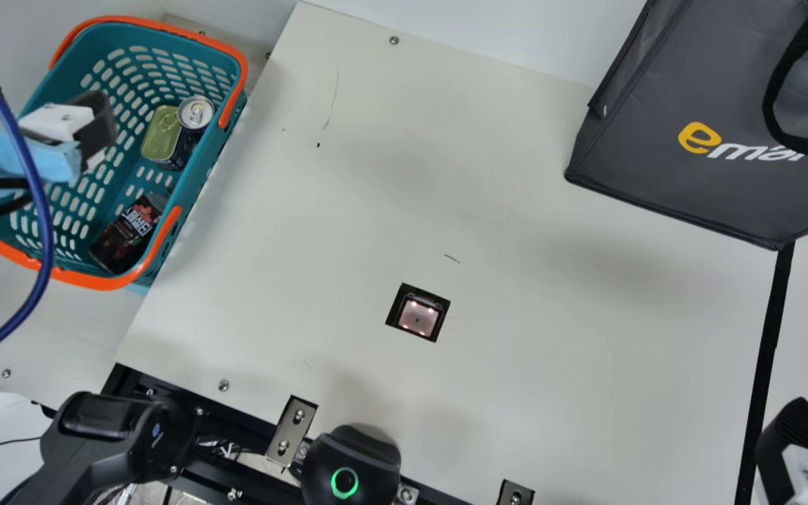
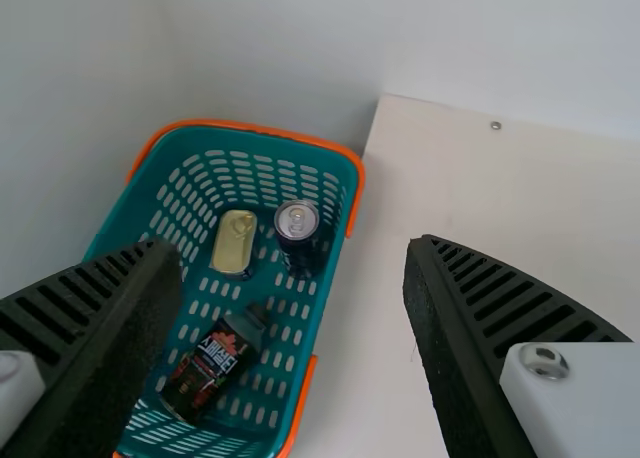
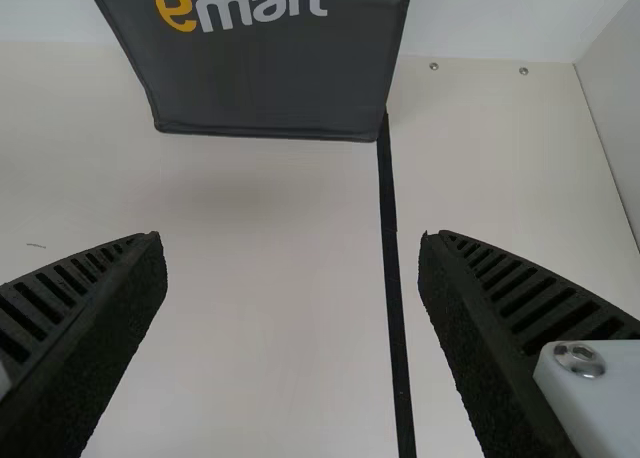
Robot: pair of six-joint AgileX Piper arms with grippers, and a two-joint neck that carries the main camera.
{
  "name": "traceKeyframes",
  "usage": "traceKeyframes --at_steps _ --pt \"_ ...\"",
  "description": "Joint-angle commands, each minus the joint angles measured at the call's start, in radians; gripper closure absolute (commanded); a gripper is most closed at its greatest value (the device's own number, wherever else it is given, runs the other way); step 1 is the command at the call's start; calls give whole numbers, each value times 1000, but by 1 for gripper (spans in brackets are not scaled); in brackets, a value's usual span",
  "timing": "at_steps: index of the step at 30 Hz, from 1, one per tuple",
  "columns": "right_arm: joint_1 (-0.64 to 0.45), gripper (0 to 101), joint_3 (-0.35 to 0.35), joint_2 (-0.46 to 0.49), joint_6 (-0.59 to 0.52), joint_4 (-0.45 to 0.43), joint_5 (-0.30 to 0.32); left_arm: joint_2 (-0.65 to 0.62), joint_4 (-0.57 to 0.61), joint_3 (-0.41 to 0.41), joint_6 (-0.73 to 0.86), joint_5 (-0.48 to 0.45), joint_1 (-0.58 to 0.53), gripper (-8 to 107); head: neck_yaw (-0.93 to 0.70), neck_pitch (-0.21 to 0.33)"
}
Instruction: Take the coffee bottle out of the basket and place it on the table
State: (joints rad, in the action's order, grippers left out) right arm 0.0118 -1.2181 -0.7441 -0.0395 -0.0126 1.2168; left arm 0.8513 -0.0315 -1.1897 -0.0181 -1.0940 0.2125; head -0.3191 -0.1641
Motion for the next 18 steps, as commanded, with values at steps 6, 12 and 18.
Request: traceKeyframes --at_steps 6,12,18 --pt "0 10 0 0 0 0 0 24 -15 3 -2 32 70 9 -2 26" --pt "0 10 0 0 0 0 0 48 -43 0 -21 61 119 9 -2 26" --pt "0 10 0 0 0 0 0 70 -82 -3 -66 77 155 9 -2 26"
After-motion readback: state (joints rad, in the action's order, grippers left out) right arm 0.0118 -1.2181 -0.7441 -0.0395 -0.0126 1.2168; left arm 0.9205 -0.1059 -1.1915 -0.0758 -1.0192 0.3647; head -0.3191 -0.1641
